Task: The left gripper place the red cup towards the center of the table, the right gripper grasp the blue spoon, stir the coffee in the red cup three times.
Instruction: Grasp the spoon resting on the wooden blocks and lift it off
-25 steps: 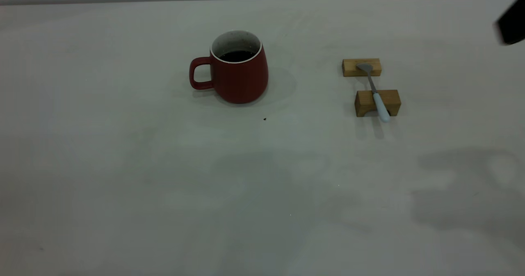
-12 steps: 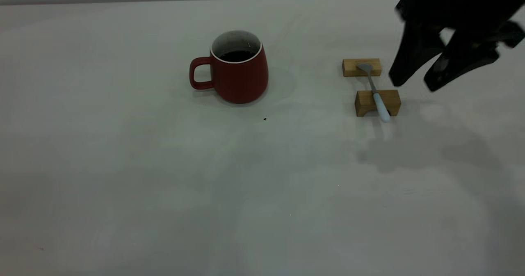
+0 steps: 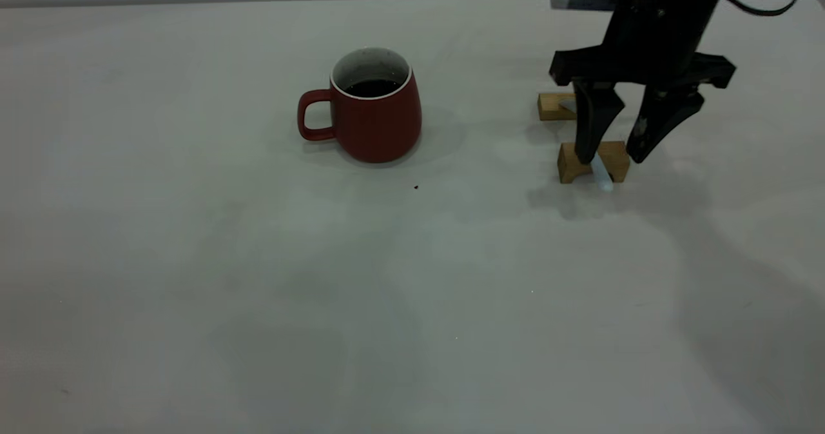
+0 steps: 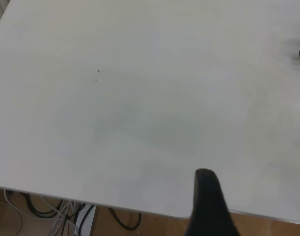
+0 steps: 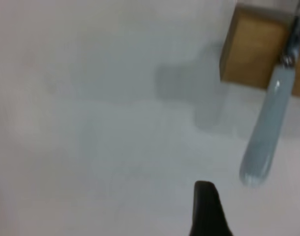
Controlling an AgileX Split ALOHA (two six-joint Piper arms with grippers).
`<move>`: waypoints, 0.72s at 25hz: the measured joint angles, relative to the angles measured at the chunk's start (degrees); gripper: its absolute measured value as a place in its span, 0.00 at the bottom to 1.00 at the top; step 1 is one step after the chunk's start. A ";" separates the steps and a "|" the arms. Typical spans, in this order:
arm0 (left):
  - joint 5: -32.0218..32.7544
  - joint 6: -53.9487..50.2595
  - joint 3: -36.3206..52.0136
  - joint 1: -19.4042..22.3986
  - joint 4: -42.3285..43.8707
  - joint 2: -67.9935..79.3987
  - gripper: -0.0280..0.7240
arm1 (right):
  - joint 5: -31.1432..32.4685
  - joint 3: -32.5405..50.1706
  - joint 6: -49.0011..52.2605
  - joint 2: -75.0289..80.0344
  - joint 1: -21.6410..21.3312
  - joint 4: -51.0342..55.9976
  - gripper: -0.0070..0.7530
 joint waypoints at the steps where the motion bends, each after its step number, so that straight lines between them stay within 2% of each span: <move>1: 0.00 0.00 0.00 0.00 0.00 0.00 0.77 | 0.42 -0.93 0.25 0.98 0.00 -0.12 0.71; 9: 0.00 0.00 0.00 0.00 0.00 0.00 0.77 | 0.47 -3.52 1.18 5.35 0.00 -0.39 0.71; 15: 0.00 0.00 0.00 0.00 0.00 0.00 0.77 | -2.39 -3.64 1.29 8.11 0.00 -1.51 0.71; 18: 0.00 0.00 0.00 0.00 0.00 0.00 0.77 | -2.53 -3.64 1.34 8.49 0.00 -3.43 0.67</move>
